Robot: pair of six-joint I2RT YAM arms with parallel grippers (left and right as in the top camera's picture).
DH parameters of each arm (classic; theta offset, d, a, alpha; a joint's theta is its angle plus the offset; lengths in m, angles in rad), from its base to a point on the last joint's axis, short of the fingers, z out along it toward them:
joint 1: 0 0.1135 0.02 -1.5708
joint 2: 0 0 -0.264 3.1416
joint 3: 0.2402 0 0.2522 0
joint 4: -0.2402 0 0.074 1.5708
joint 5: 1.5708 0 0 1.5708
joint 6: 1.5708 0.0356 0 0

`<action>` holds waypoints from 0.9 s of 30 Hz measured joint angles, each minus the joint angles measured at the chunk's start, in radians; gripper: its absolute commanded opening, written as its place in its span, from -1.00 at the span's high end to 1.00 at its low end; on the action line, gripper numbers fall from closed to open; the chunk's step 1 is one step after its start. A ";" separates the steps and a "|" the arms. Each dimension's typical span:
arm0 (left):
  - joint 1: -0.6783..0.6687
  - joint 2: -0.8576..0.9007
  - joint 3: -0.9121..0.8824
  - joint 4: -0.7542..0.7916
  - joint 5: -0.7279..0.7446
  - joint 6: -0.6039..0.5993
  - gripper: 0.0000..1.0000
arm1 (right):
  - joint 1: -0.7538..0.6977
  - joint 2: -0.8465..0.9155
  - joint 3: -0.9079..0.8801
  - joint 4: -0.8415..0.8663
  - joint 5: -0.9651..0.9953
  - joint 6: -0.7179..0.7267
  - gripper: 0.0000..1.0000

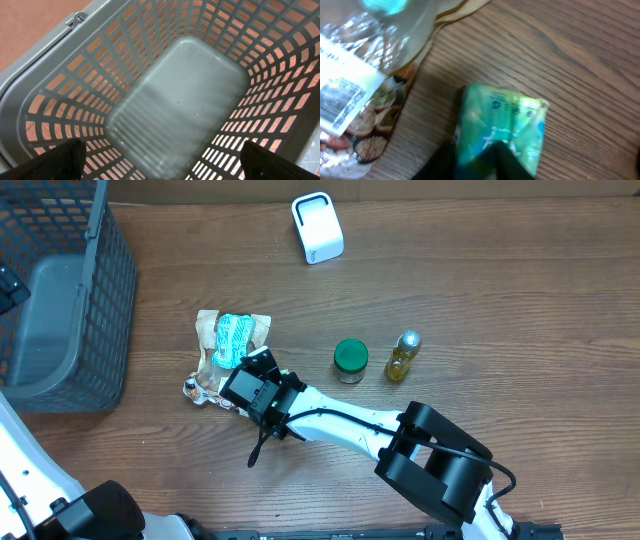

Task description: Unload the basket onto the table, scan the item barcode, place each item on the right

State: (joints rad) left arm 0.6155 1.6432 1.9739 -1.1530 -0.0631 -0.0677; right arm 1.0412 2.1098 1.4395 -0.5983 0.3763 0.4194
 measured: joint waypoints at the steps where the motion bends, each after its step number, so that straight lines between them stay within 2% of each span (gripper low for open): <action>1: 0.000 0.000 0.000 0.000 0.000 0.000 -0.99 | 0.000 -0.001 0.000 0.000 0.001 -0.001 0.74; 7: 0.000 0.000 0.000 0.000 0.000 0.000 -0.99 | 0.000 -0.004 0.000 -0.001 0.000 0.000 0.93; 19: 0.000 0.000 0.000 0.000 0.000 0.000 -0.99 | -0.002 -0.010 0.000 -0.009 -0.026 -0.001 0.93; 27: 0.000 0.000 0.000 0.000 0.000 0.000 -0.99 | -0.022 -0.055 -0.010 -0.023 -0.166 -0.001 0.93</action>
State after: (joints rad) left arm 0.6155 1.6432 1.9739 -1.1530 -0.0631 -0.0673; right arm 1.0195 2.0544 1.4300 -0.6212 0.2104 0.4183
